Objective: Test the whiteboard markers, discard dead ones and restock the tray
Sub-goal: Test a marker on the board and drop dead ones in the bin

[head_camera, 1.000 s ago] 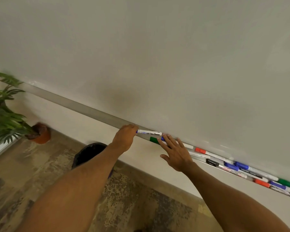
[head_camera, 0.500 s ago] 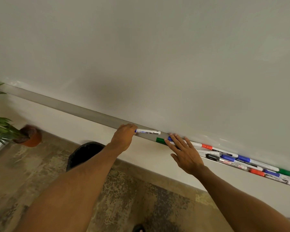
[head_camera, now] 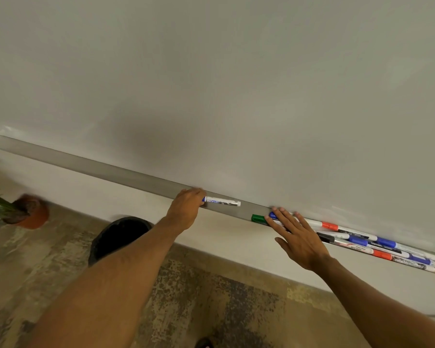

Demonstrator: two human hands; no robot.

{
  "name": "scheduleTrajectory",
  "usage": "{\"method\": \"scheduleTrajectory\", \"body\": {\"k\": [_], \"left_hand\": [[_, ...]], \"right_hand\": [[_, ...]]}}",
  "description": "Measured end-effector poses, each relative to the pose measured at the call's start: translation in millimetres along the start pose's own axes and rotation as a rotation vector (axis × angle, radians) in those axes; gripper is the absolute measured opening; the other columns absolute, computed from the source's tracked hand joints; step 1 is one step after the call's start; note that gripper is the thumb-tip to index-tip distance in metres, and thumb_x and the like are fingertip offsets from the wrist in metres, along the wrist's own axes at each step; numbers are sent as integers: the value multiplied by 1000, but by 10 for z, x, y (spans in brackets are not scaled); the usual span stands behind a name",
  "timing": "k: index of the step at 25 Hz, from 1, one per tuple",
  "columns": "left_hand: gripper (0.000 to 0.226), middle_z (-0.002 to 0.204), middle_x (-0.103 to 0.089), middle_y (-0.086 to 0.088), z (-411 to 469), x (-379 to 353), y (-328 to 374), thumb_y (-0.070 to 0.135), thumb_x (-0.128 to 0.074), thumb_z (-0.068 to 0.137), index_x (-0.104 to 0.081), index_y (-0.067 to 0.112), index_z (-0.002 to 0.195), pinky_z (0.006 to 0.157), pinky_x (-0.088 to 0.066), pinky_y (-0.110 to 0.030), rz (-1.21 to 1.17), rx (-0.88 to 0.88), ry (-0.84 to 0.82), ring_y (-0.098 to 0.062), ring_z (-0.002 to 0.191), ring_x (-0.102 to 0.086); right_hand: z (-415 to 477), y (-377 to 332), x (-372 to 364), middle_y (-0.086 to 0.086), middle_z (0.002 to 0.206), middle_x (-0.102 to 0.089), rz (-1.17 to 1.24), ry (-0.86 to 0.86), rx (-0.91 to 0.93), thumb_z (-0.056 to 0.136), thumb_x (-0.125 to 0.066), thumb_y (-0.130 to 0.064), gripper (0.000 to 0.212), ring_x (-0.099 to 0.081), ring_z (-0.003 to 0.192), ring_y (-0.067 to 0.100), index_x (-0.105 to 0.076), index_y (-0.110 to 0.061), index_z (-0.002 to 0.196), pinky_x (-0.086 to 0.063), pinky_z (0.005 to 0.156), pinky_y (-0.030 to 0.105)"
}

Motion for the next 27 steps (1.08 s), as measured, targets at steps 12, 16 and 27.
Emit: {"method": "scheduleTrajectory", "body": {"k": [12, 16, 27], "left_hand": [[11, 89, -63, -9, -19, 100, -9, 14, -55, 94, -64, 8, 93, 68, -33, -24, 42, -40, 19, -23, 77, -56], [8, 85, -62, -7, 17, 57, 4, 14, -58, 92, -64, 9, 90, 67, -36, -26, 35, -40, -2, -22, 73, -55], [20, 104, -66, -5, -14, 125, -298, 19, -60, 92, -63, 14, 110, 87, -42, -28, 90, 80, -57, -21, 93, -58]], "right_hand": [[-174, 164, -30, 5, 157, -14, -5, 23, 39, 96, -23, -59, 65, -6, 146, 21, -10, -27, 151, -11, 115, 44], [5, -136, 219, 6, 151, -31, 251, 149, -37, 99, -23, -48, 56, -23, 141, 19, -29, -17, 145, -25, 115, 41], [1311, -1427, 606, 12, 113, -58, 457, 70, -27, 89, -52, -2, 35, -54, 98, 28, -52, -13, 123, -45, 80, 36]]}}
Point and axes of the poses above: each hand's wrist, its own z-axis towards the middle knuckle, its own x-axis out of the back of the hand, y = z × x, the point moved 3 cm from there along z, towards the middle knuckle
